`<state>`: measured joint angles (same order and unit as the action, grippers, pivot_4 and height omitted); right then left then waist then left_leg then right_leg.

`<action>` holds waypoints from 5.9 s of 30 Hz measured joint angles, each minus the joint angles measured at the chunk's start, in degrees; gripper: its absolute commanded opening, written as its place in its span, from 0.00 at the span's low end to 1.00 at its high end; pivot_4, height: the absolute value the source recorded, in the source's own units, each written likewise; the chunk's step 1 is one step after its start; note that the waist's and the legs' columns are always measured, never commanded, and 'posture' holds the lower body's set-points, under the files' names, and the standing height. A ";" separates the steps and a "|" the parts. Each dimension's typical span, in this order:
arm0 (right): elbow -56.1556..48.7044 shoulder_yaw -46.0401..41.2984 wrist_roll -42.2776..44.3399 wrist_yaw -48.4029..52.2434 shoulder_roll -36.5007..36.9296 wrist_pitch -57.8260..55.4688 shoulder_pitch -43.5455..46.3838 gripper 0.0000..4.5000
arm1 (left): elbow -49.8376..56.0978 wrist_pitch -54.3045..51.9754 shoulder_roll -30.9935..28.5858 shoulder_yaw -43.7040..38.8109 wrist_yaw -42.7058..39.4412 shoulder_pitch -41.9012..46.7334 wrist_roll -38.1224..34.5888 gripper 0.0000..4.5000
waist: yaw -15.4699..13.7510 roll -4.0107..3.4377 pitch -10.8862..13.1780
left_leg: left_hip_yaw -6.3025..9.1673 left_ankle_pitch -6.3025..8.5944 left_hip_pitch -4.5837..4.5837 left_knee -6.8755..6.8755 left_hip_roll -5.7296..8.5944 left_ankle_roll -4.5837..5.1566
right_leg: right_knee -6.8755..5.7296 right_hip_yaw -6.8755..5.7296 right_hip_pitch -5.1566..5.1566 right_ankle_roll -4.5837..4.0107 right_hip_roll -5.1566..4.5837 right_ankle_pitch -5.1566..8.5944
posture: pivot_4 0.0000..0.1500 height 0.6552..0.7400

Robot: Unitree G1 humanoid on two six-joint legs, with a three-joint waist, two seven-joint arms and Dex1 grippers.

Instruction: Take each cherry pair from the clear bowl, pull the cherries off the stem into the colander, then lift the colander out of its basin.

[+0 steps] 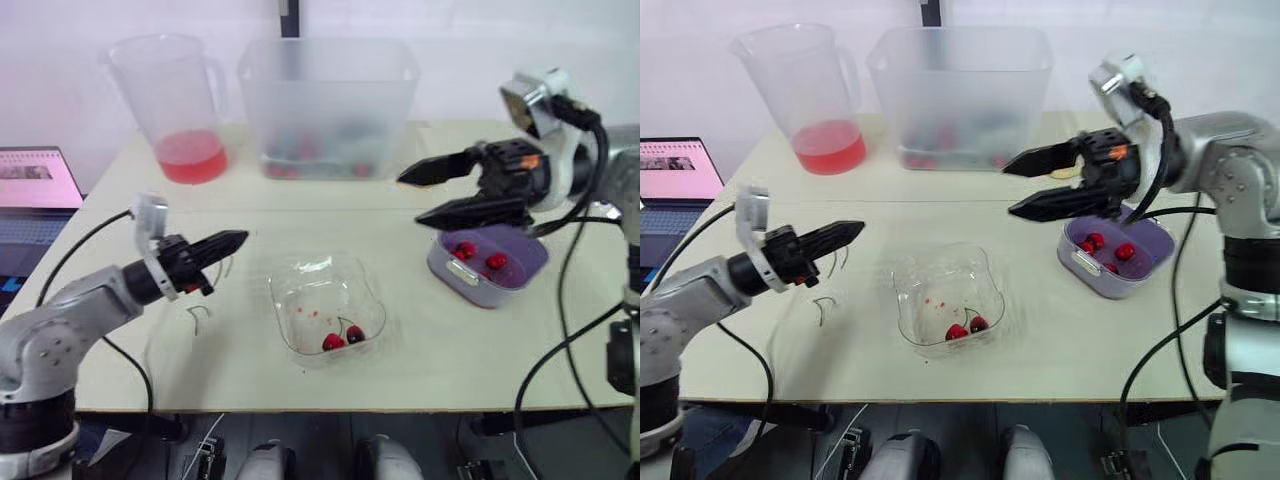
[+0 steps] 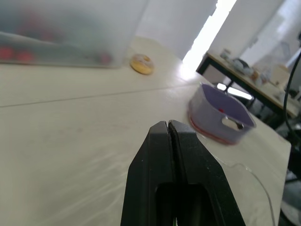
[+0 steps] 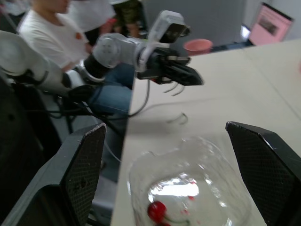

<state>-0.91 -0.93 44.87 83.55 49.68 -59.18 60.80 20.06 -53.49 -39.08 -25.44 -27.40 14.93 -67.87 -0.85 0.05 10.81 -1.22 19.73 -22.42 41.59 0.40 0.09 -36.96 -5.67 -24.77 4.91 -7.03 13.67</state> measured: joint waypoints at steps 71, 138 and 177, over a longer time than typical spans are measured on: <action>2.65 62.97 -51.95 -0.25 -16.79 15.72 11.76 1.00 | 14.23 17.99 -5.58 6.12 -18.48 -19.04 22.14 0.98 | 1.69 0.04 0.03 | -0.28 -0.06 -0.11 -0.33 -0.03 -0.10 | -0.16 0.12 -0.57 -0.01 0.16 0.00 | 1.00 0.39; -3.87 51.35 -42.92 -14.56 -14.90 -1.86 2.72 0.22 | 8.98 22.46 -7.51 4.21 -22.51 -17.44 26.61 1.00 | 1.59 0.06 0.01 | -0.27 -0.06 -0.10 -0.32 -0.03 -0.10 | -0.16 0.10 -0.54 -0.02 0.17 0.00 | 1.00 0.39; -13.12 16.32 -54.47 -58.85 -27.21 34.92 -7.52 0.22 | -14.90 14.50 13.47 9.97 -4.18 29.73 7.50 1.00 | 1.65 0.17 -0.05 | -0.31 -0.09 -0.05 -0.31 -0.01 -0.13 | -0.25 0.09 -0.42 0.00 0.23 -0.01 | 1.00 0.39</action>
<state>-14.03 15.39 -9.60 24.70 22.47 -24.25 53.27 5.16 -38.98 -25.61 -15.46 -31.58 44.66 -60.37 0.81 0.22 10.75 -1.53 19.64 -22.47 41.29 0.39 -0.04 -37.21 -5.58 -25.19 4.91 -6.80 13.66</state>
